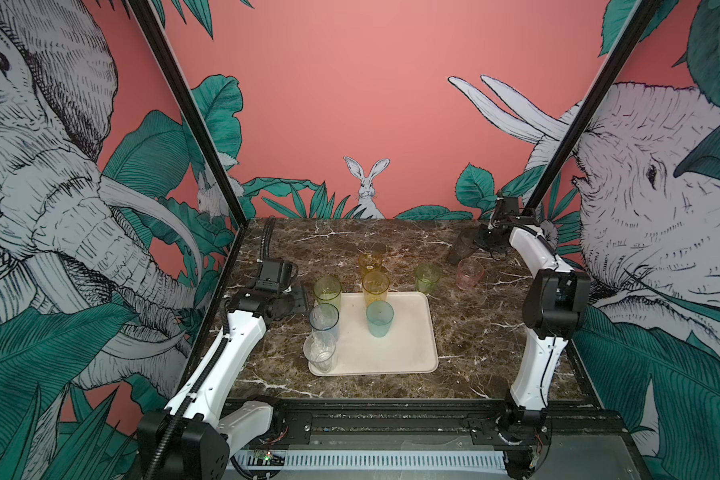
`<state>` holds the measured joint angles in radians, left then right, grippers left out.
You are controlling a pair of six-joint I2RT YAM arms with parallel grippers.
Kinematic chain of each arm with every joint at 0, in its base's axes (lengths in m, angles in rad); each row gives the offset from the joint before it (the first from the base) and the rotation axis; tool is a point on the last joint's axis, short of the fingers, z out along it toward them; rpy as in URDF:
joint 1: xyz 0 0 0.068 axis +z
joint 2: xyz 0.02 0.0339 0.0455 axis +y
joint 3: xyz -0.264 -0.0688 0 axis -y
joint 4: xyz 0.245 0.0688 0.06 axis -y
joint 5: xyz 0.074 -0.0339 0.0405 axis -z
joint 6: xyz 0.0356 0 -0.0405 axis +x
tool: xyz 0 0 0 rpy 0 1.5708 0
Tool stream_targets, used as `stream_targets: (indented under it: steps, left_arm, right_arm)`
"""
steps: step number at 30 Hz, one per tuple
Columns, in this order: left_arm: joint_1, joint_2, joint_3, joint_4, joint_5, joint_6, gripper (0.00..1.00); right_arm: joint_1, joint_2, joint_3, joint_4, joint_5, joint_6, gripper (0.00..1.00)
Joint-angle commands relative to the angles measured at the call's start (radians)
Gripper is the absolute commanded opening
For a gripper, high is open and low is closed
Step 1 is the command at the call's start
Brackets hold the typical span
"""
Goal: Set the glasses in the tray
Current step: 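Lower the right gripper into the smoky cup and close on its rim, then lift the smoky cup with the right gripper and carry it toward the tray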
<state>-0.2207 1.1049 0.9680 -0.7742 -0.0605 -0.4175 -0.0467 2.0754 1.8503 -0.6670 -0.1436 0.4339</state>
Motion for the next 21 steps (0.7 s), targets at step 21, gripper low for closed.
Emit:
stream_targets:
  steps: [21]
  left_arm:
    - [0.006, -0.024, 0.001, -0.014, -0.002, -0.004, 0.68]
  right_arm:
    - [0.102, -0.231, -0.015, -0.045, 0.034, -0.066, 0.02]
